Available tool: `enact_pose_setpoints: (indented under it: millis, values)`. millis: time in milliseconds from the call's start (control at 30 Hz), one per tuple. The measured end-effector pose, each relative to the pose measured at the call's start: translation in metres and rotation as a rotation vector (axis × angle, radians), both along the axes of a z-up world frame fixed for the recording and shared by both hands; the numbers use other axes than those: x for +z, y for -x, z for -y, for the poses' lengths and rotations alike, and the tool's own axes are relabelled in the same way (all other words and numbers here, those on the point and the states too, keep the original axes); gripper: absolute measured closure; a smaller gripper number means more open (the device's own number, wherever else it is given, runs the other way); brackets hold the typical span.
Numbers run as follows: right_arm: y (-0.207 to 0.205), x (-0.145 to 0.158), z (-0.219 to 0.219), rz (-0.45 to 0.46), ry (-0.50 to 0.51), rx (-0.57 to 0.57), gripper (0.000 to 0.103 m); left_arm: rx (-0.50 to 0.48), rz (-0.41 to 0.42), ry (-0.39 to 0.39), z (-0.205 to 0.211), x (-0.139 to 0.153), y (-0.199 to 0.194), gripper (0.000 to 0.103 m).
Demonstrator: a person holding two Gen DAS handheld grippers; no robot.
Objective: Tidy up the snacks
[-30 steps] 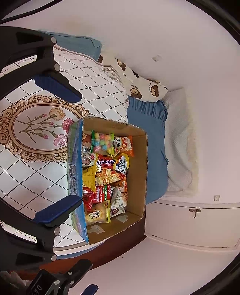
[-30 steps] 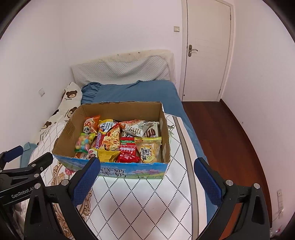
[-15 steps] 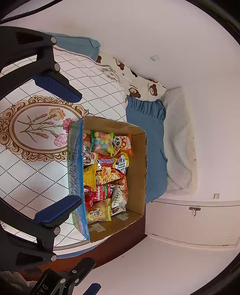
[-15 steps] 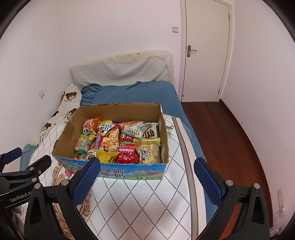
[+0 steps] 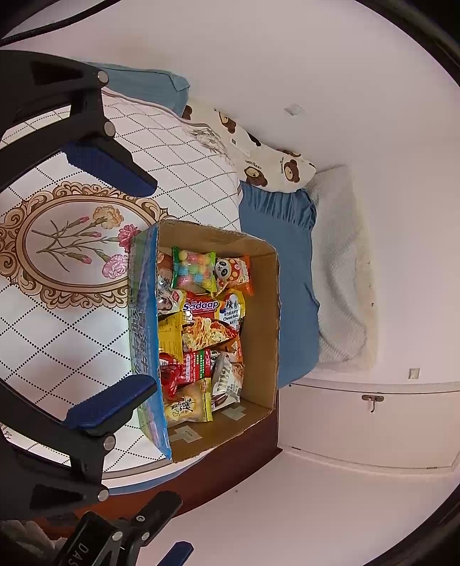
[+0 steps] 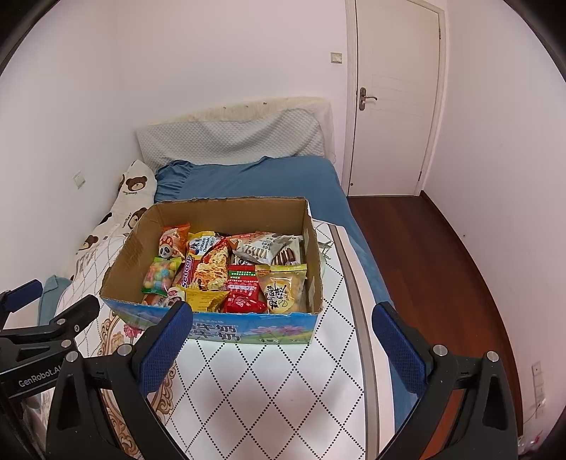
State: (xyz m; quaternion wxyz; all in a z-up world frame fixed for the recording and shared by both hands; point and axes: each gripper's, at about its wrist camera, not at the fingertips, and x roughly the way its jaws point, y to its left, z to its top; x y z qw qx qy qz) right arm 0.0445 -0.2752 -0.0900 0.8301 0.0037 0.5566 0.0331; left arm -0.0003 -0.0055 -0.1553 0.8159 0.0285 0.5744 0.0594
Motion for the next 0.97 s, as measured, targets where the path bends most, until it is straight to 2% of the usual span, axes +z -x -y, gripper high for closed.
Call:
enact_pose_setpoints:
  millis: [967]
  values:
    - [0.006,0.006,0.002,0.003,-0.006,-0.020,0.000,-0.004,0.033,-0.005,0.003,0.011,0.000,0.000]
